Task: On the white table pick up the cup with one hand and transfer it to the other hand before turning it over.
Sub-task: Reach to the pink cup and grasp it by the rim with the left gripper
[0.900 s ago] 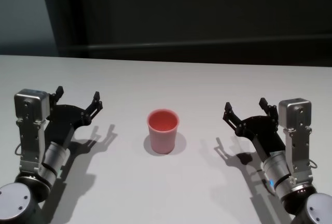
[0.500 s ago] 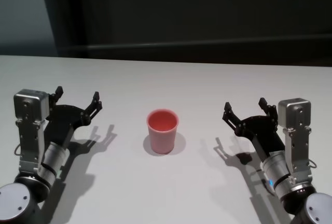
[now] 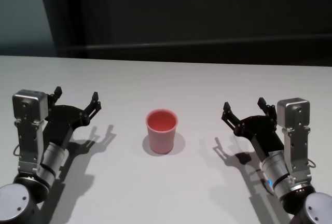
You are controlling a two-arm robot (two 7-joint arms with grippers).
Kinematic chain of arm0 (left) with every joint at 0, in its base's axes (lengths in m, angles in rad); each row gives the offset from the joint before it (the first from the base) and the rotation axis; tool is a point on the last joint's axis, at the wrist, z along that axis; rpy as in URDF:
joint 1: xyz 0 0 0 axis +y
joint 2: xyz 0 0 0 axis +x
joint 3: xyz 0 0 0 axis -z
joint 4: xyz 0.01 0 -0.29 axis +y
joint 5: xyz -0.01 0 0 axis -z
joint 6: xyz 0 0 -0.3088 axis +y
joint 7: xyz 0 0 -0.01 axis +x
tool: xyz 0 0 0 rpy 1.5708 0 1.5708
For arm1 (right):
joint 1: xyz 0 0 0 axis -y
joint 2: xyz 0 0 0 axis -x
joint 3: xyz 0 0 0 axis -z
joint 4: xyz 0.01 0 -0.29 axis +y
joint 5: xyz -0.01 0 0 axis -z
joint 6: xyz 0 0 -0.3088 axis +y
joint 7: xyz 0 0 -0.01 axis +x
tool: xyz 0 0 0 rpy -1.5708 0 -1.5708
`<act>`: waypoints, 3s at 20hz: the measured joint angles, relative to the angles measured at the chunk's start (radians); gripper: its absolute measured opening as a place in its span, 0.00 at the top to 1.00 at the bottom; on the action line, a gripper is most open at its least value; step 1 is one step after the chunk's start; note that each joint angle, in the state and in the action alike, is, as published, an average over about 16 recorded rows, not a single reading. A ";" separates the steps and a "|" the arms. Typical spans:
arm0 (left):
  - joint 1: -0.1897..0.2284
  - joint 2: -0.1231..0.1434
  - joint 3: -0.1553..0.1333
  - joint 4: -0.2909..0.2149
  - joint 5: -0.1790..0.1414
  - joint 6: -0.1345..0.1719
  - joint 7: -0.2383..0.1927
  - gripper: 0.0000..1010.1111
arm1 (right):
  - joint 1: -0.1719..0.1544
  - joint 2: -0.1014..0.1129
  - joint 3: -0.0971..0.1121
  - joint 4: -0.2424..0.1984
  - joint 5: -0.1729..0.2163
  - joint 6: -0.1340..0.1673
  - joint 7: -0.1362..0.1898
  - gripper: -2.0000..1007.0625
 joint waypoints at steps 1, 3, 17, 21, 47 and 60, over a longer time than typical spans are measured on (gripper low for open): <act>0.000 0.000 0.000 0.000 0.000 0.000 0.000 0.01 | 0.000 0.000 0.000 0.000 0.000 0.000 0.000 0.01; 0.000 0.000 0.000 0.000 0.000 0.000 0.000 0.01 | 0.000 0.000 0.000 0.000 0.000 0.000 0.000 0.01; 0.000 0.000 0.000 0.000 0.000 0.000 0.000 0.01 | 0.000 0.000 0.000 0.000 0.000 0.000 0.000 0.01; 0.000 0.000 0.000 0.000 0.000 0.000 0.000 0.01 | 0.000 0.000 0.000 0.000 0.000 0.000 0.000 0.01; 0.000 0.000 0.000 0.000 0.000 0.000 0.000 0.01 | 0.000 0.000 0.000 0.000 0.000 0.000 0.000 0.01; 0.000 0.000 0.000 0.000 0.000 0.000 0.000 0.01 | 0.000 0.000 0.000 0.000 0.000 0.000 0.000 0.01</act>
